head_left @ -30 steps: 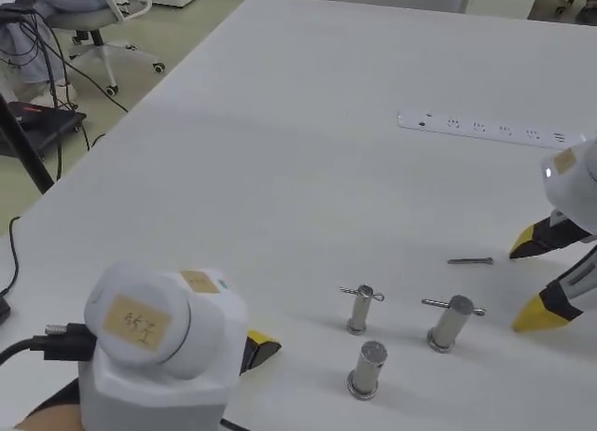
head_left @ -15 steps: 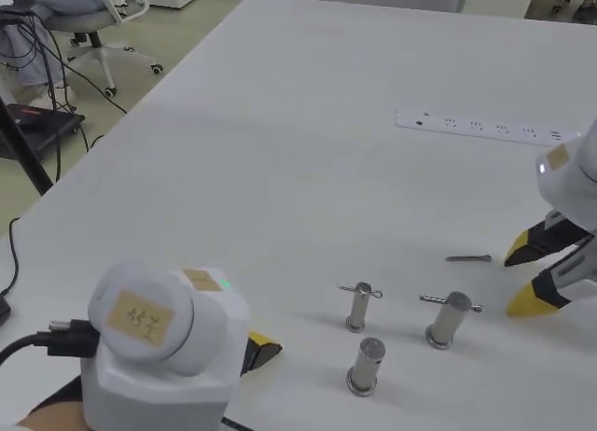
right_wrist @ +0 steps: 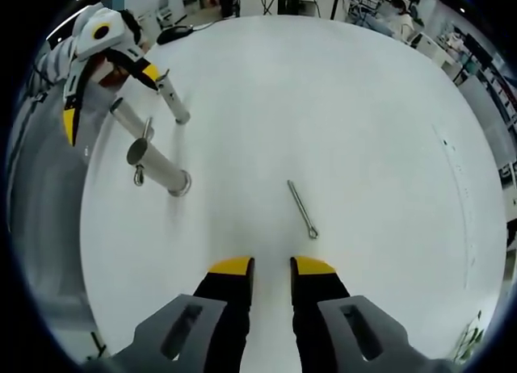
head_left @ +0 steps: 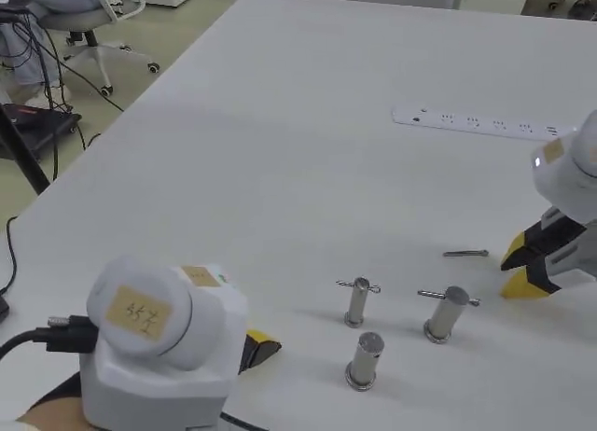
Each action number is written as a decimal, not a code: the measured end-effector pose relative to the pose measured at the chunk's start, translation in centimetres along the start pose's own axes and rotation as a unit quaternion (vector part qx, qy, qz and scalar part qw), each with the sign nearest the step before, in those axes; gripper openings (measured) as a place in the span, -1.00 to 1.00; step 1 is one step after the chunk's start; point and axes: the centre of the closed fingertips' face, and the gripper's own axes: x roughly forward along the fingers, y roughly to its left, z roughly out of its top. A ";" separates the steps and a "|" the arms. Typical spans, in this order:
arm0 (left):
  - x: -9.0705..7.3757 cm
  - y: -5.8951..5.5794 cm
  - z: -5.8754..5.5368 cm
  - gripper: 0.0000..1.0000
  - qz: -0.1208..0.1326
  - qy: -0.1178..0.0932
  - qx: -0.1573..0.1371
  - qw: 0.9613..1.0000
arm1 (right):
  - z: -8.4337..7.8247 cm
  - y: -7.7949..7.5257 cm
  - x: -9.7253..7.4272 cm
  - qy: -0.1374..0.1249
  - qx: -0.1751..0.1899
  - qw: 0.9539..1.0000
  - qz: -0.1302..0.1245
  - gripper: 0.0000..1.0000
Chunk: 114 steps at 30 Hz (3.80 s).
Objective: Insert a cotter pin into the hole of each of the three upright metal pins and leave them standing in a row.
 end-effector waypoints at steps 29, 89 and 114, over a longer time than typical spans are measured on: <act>-0.6 0.7 0.0 0.84 0.012 -0.004 -0.007 1.000 | 2.6 -2.7 0.7 -0.027 -0.022 0.999 -0.038 -0.62; -2.3 0.6 3.6 0.60 0.035 -0.050 0.030 0.998 | 1.8 0.2 -2.5 -0.047 -0.038 0.993 -0.102 -0.96; -2.6 -0.3 8.5 0.45 0.033 -0.086 0.039 0.995 | 2.8 4.6 -6.2 -0.091 -0.064 0.983 -0.147 -0.96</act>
